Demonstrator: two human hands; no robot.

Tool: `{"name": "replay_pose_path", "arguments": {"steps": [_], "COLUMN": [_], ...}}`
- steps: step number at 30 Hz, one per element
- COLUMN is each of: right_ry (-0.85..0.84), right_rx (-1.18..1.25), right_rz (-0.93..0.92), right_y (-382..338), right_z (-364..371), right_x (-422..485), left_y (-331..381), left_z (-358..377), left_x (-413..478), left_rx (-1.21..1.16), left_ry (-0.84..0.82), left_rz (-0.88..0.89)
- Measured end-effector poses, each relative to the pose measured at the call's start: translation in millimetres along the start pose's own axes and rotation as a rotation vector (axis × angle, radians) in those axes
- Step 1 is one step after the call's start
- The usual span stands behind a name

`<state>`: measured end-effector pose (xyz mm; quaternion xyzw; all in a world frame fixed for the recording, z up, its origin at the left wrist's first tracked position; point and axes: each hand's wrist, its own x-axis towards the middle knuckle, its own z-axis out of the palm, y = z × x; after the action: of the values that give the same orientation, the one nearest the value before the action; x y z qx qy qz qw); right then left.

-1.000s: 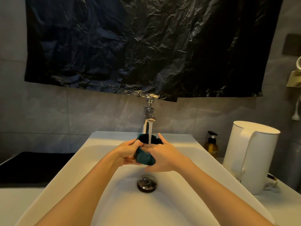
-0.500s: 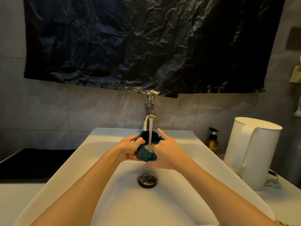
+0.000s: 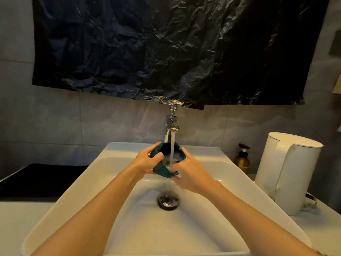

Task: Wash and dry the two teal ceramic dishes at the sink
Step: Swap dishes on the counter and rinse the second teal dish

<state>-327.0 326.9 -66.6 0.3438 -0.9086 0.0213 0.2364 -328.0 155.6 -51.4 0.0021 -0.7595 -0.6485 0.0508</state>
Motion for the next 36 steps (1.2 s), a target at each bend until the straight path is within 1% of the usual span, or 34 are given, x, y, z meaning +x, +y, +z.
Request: {"name": "replay_pose_path", "arguments": {"steps": [1,3,4,5,6,7,9,10,12,14,16,18,21,23,26,28,30,32,34,36], "right_ry": [-0.009,-0.059,-0.073,-0.09,-0.093,-0.073,0.036,0.071,0.022,-0.057,-0.003,0.016,-0.028,-0.054,-0.038,-0.01,-0.019,-0.032,-0.033,-0.033], "right_rx": [0.079,0.314,0.383,0.378,0.308,0.179,-0.02,-0.029,0.1,0.329,0.41,0.322,0.065,-0.085,-0.172,-0.132,-0.097,-0.159,-0.214,-0.255], "right_rz": [0.024,0.067,0.058,0.038,0.015,-0.015,-0.036,-0.032,-0.009,0.052,0.054,-0.02,-0.161,-0.221,-0.18,-0.173,-0.202,-0.21,-0.128,-0.095], "right_y": [-6.9,-17.2,-15.8,-13.7,-8.7,-5.8,-5.5,-7.5,-13.7,-8.7,0.4,6.7,4.9,4.2,3.8,1.8,-1.7,-1.2,1.0,1.4], "right_z": [1.8,5.3,8.5,7.9,6.4,0.9,-5.9,-4.9,1.3,11.6,15.9,14.3,9.6,8.9,6.4,2.5,1.4,1.2,0.8,1.2], "right_x": [-0.5,-1.0,-0.6,-2.0,-2.5,-3.2,-3.2,-3.1,-1.9,0.6,3.5,7.1,8.4,9.7,7.3,5.4,5.6,7.7,7.9,6.5], "left_y": [0.6,-0.1,-0.9,-1.8,-2.1,-2.3,-2.6,-3.1,-4.5,-7.0,-7.1,-5.9,-5.6,-6.8,-6.1,-5.1,-4.7,-4.8,-4.4,-4.9], "left_z": [0.4,-0.1,-1.0,-1.9,-2.3,-2.0,0.4,1.2,0.5,-1.4,-2.3,-1.9,1.3,3.2,4.4,3.5,3.1,4.0,5.3,5.4], "left_x": [-0.7,0.2,0.7,1.4,2.2,2.9,2.7,2.7,3.2,4.3,3.8,3.1,2.3,0.7,-0.5,-0.8,-0.9,-1.4,-0.9,0.5], "left_rx": [0.017,0.041,0.046,0.049,0.051,0.052,0.053,0.049,0.029,-0.042,-0.143,-0.154,-0.1,-0.047,-0.021,-0.04,-0.028,-0.014,-0.017,-0.017], "left_ry": [-0.004,-0.006,-0.005,-0.002,0.001,0.001,-0.006,-0.007,-0.006,0.003,-0.011,-0.036,-0.097,-0.125,-0.105,-0.093,-0.113,-0.133,-0.113,-0.077], "left_rz": [0.012,0.034,0.038,0.038,0.034,0.027,0.017,0.012,-0.001,-0.031,-0.073,-0.092,-0.1,-0.108,-0.106,-0.115,-0.114,-0.104,-0.098,-0.093]}}
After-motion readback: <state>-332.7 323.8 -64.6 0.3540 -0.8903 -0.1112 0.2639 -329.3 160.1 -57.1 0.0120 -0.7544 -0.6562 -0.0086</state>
